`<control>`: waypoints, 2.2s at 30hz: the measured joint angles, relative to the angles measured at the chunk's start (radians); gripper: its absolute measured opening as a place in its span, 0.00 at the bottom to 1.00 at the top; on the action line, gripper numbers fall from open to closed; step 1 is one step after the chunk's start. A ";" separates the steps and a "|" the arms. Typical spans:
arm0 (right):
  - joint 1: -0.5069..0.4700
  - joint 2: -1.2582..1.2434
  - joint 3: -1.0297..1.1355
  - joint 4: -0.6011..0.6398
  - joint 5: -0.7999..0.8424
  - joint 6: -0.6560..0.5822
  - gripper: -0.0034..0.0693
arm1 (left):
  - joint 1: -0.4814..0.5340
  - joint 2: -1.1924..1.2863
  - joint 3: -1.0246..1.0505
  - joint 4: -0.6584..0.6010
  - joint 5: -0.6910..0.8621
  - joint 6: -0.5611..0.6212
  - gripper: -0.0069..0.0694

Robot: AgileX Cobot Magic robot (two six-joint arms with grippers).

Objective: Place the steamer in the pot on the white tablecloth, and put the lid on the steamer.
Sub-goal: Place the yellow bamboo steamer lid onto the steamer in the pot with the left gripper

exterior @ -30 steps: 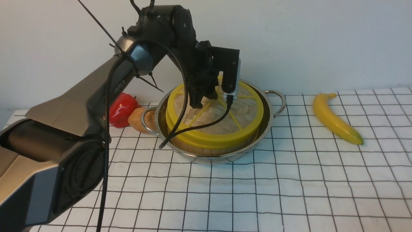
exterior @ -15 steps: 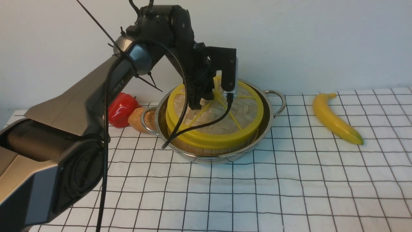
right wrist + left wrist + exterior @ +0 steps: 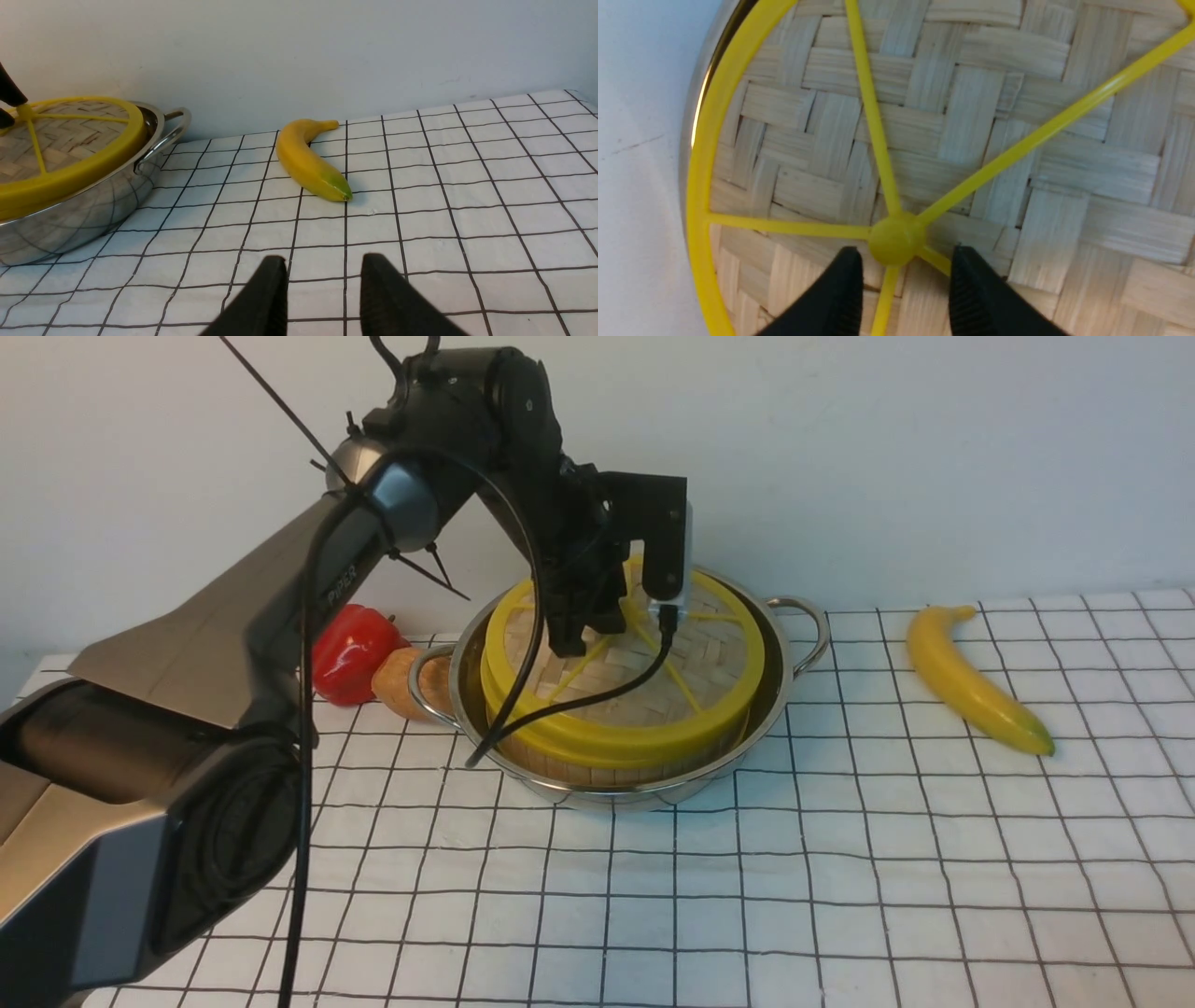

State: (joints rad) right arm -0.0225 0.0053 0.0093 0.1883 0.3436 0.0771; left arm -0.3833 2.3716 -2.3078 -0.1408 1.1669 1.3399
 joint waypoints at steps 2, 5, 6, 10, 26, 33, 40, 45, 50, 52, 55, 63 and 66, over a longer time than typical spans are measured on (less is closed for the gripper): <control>0.000 0.000 0.000 0.000 0.000 0.000 0.38 | 0.000 -0.001 0.000 -0.002 0.005 0.001 0.48; 0.000 0.000 0.000 0.000 0.000 0.000 0.38 | 0.000 -0.005 0.000 -0.008 0.004 0.004 0.51; 0.000 0.000 0.000 0.000 0.000 0.000 0.38 | 0.000 -0.005 0.000 -0.018 -0.004 0.005 0.51; 0.000 0.000 0.000 0.000 0.000 0.000 0.38 | 0.000 -0.005 0.000 -0.047 -0.031 0.006 0.50; 0.000 0.000 0.000 0.000 0.000 0.000 0.38 | 0.000 -0.001 0.000 -0.050 -0.067 0.005 0.35; 0.000 0.000 0.000 0.000 0.000 0.000 0.38 | 0.000 0.002 0.000 -0.049 -0.069 -0.026 0.39; 0.000 0.000 0.000 0.000 0.000 0.000 0.38 | 0.000 0.004 0.000 -0.020 -0.067 -0.083 0.39; 0.000 0.000 0.000 0.000 0.000 0.000 0.38 | 0.000 0.004 0.000 -0.014 -0.054 -0.091 0.28; 0.000 0.000 0.000 0.000 0.000 0.000 0.38 | 0.000 0.004 0.000 -0.014 -0.051 -0.091 0.23; 0.000 0.000 0.000 0.000 0.000 0.000 0.38 | 0.000 0.004 0.000 -0.014 -0.049 -0.092 0.23; 0.000 0.000 0.000 0.000 0.000 0.000 0.38 | 0.000 0.004 0.000 -0.006 -0.036 -0.096 0.23; 0.000 0.000 0.000 0.000 0.000 0.000 0.38 | -0.002 0.004 -0.003 0.018 -0.017 -0.103 0.23; 0.000 0.000 0.000 0.000 0.000 0.000 0.38 | -0.003 0.004 -0.003 0.029 -0.014 -0.119 0.23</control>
State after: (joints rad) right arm -0.0225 0.0053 0.0093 0.1883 0.3436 0.0771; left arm -0.3861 2.3753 -2.3108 -0.1117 1.1533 1.2205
